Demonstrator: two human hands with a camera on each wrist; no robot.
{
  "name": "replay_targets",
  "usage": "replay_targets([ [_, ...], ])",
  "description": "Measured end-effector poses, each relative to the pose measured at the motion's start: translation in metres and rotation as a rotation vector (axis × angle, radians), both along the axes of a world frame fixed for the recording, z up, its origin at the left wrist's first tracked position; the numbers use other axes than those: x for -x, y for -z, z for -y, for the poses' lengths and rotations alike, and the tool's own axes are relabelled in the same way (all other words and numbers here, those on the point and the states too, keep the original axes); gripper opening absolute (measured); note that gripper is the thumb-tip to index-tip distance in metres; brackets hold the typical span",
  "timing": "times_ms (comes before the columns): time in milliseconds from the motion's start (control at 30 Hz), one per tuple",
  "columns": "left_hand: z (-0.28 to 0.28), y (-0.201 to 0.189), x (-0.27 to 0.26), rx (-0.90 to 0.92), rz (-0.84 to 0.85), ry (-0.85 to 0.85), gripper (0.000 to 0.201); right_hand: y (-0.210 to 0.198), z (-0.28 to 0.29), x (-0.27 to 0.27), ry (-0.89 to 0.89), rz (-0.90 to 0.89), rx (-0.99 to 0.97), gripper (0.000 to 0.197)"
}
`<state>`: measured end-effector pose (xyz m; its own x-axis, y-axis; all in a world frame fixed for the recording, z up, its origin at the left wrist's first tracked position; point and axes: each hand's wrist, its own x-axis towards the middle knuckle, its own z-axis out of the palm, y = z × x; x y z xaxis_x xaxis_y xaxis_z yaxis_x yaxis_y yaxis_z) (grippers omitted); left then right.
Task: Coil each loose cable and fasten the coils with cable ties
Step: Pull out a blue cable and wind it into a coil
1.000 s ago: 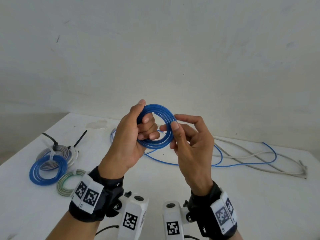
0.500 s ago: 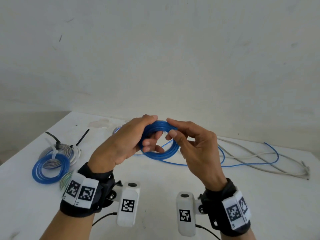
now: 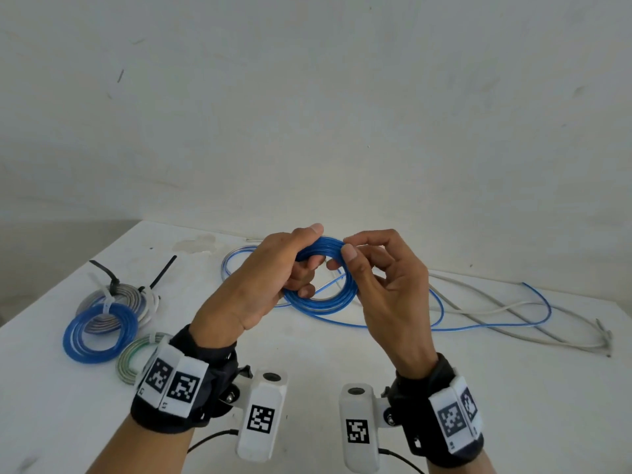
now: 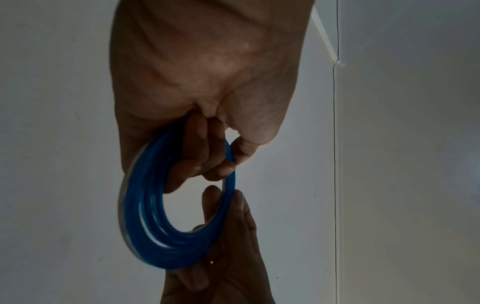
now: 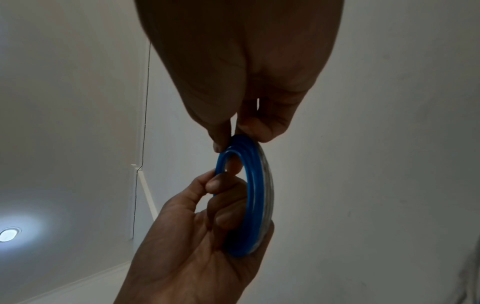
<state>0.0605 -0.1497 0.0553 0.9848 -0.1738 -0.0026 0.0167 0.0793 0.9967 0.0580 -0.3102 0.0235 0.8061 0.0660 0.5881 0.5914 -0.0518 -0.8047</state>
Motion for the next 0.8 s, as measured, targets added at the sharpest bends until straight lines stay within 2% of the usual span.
replay_targets([
  [133, 0.001, 0.000, -0.001, 0.063, 0.003, -0.022, 0.049, -0.002, 0.005, -0.001, 0.013, -0.006, 0.062, 0.021],
  [200, 0.002, 0.001, 0.000, 0.065, 0.004, -0.003, 0.049, -0.004, 0.010, -0.001, 0.025, -0.016, 0.091, 0.024],
  [400, 0.009, 0.005, 0.001, -0.013, -0.107, 0.243, 0.049, -0.002, 0.042, 0.001, -0.065, -0.046, 0.182, 0.016],
  [500, 0.027, 0.004, 0.003, -0.144, -0.107, 0.260, 0.045, 0.005, 0.059, 0.005, -0.066, -0.089, 0.187, 0.016],
  [633, 0.062, 0.008, 0.009, -0.220, -0.123, 0.331, 0.039, 0.009, 0.091, 0.024, -0.010, -0.135, 0.258, 0.022],
  [800, 0.119, 0.018, 0.022, -0.215, -0.111, 0.368, 0.033, 0.007, 0.140, 0.056, 0.106, -0.205, 0.295, 0.012],
])
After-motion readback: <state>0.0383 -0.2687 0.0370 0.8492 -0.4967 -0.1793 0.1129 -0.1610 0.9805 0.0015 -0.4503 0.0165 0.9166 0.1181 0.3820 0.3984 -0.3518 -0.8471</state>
